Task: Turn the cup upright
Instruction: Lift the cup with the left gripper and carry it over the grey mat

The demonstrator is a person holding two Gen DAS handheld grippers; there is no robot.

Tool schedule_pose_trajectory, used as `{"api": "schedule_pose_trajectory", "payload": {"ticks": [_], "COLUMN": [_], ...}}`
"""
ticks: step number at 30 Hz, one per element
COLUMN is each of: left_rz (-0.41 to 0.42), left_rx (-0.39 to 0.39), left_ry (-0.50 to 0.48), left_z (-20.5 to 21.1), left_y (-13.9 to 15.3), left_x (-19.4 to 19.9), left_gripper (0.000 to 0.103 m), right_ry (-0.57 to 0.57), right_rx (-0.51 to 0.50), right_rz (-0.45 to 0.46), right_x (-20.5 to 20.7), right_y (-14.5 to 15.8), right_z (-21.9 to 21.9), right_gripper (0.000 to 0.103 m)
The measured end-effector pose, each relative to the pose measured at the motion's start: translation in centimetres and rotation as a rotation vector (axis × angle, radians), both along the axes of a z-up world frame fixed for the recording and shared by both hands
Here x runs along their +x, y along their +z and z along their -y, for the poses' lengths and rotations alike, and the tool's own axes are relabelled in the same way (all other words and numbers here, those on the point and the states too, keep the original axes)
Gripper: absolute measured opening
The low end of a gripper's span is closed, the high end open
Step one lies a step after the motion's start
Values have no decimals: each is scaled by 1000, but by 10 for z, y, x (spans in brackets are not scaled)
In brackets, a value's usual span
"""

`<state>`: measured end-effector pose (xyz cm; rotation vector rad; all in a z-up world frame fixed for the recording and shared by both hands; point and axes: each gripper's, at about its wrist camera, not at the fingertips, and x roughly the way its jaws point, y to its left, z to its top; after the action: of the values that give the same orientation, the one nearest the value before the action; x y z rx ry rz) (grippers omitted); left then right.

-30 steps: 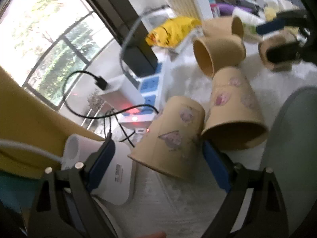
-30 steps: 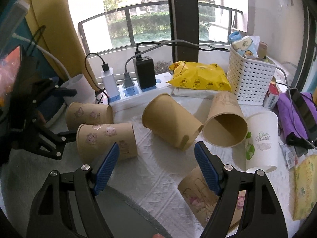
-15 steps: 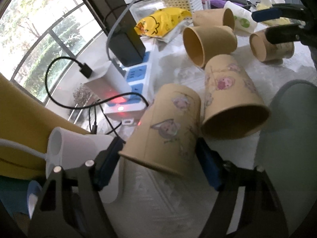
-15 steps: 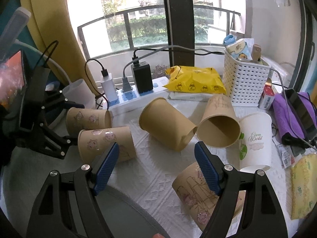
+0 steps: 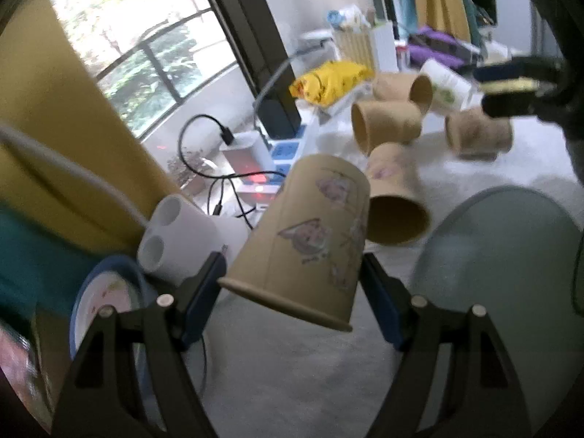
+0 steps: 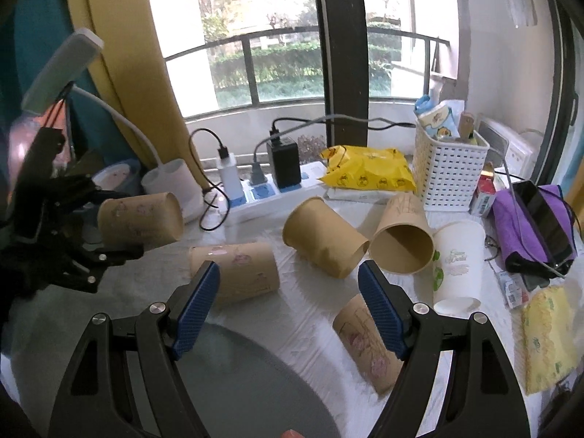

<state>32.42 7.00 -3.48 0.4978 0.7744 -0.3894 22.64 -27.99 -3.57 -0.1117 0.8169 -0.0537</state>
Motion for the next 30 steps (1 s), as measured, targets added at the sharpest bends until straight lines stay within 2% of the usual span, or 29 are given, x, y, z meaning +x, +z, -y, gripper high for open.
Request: {"api": "schedule_pose_trajectory", "payload": {"ticks": [6,15,21,30], "left_rz": [17,-28,-64,-135], "left_rx": [-84,-169,-185,-99], "left_ry": [46,52,50,-43], "left_z": [19,67,102,147], "left_y": [15,4,-10,-43], "left_x": [-53,-122,-159,-184], "left_gripper": [76,76,76,76], "right_ry": [21,19,-7,-29], "right_rx": [4,-8,12,36], "right_rz": [15,-10,-56,-80], "right_x": [-38,-102,-142,-178], "right_y": [13,14,-1,-13], "right_z": [-7,-2,11,27], "right_gripper": [81,81,81,81]}}
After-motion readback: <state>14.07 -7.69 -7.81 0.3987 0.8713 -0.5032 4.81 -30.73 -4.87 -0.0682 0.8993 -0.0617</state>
